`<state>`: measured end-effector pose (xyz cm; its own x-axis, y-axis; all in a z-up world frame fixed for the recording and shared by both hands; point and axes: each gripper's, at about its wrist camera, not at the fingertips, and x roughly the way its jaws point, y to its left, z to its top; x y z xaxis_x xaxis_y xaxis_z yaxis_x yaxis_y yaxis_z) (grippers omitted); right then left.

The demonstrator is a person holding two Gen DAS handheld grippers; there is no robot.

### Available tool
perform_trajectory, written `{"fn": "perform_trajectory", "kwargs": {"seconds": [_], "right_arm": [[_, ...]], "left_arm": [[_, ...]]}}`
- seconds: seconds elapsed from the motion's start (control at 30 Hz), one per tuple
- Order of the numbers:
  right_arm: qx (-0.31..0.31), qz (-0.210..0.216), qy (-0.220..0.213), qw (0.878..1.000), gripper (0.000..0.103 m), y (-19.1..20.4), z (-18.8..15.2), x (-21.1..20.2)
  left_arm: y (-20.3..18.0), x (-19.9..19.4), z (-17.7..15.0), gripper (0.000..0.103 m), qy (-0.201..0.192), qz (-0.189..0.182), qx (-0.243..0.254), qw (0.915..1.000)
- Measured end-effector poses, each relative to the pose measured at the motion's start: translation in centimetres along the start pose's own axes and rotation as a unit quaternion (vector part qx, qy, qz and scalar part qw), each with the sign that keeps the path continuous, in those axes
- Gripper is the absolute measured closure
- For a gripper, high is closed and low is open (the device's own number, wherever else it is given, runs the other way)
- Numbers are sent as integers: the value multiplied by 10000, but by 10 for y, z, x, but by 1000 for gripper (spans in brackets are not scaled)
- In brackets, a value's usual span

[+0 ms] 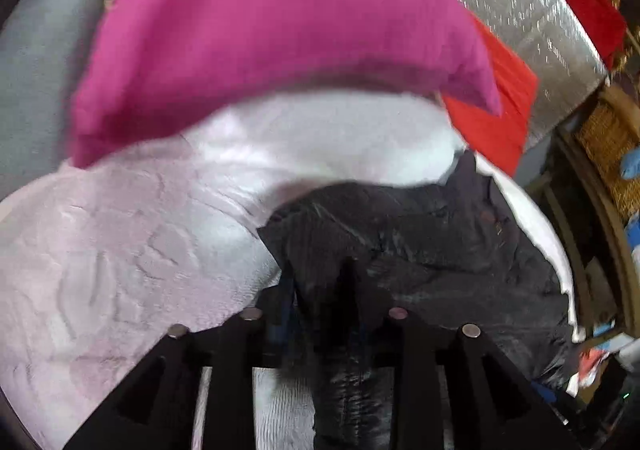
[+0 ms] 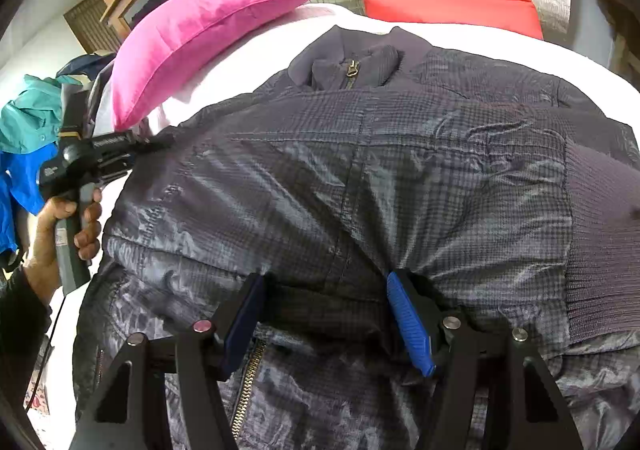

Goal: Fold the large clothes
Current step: 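Grasp the black jacket side edge with both grippers and fold it inward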

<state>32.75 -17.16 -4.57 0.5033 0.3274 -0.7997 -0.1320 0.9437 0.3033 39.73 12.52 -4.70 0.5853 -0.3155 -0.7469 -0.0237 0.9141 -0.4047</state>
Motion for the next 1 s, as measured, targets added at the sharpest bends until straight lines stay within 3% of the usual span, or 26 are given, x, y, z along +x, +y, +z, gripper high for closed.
{"fn": "perform_trajectory", "kwargs": {"seconds": [0.03, 0.13, 0.3, 0.37, 0.43, 0.53, 0.63, 0.7, 0.77, 0.87, 1.0], "right_arm": [[12, 7, -2, 10000, 35, 0, 2, 2], [72, 8, -26, 10000, 35, -1, 5, 3], [124, 11, -41, 9999, 33, 0, 7, 1], [238, 97, -44, 9997, 33, -3, 10, -2], [429, 264, -101, 9987, 34, -8, 13, -12], [596, 382, -547, 9960, 34, -19, 22, -41], [1014, 279, -897, 9904, 31, -52, 37, -57], [1458, 185, -842, 9855, 30, -83, 40, -48], [1817, 419, -628, 9805, 34, -107, 39, -33], [1643, 414, -696, 9831, 34, -104, 46, -37], [1493, 493, -958, 9829, 34, -90, 52, -52]], "left_arm": [[2, -11, 0, 60, -155, 161, -92, 9997], [0, -49, -9, 53, -669, 341, -154, 9971], [-36, -67, -47, 53, -755, -25, 367, 9965], [-52, -53, -64, 53, -628, 252, 767, 9948], [-57, -21, -79, 53, -241, 766, 954, 9922], [-60, -10, -89, 51, -427, 1074, 1197, 9861], [-58, -10, -86, 51, -400, 1024, 1102, 9878], [-55, -12, -84, 51, -407, 970, 1053, 9889], [-56, -29, -82, 51, -559, 892, 934, 9900], [-73, -56, -87, 50, -809, 624, 924, 9905], [-107, -54, -99, 44, -755, 359, 1444, 9860]]}}
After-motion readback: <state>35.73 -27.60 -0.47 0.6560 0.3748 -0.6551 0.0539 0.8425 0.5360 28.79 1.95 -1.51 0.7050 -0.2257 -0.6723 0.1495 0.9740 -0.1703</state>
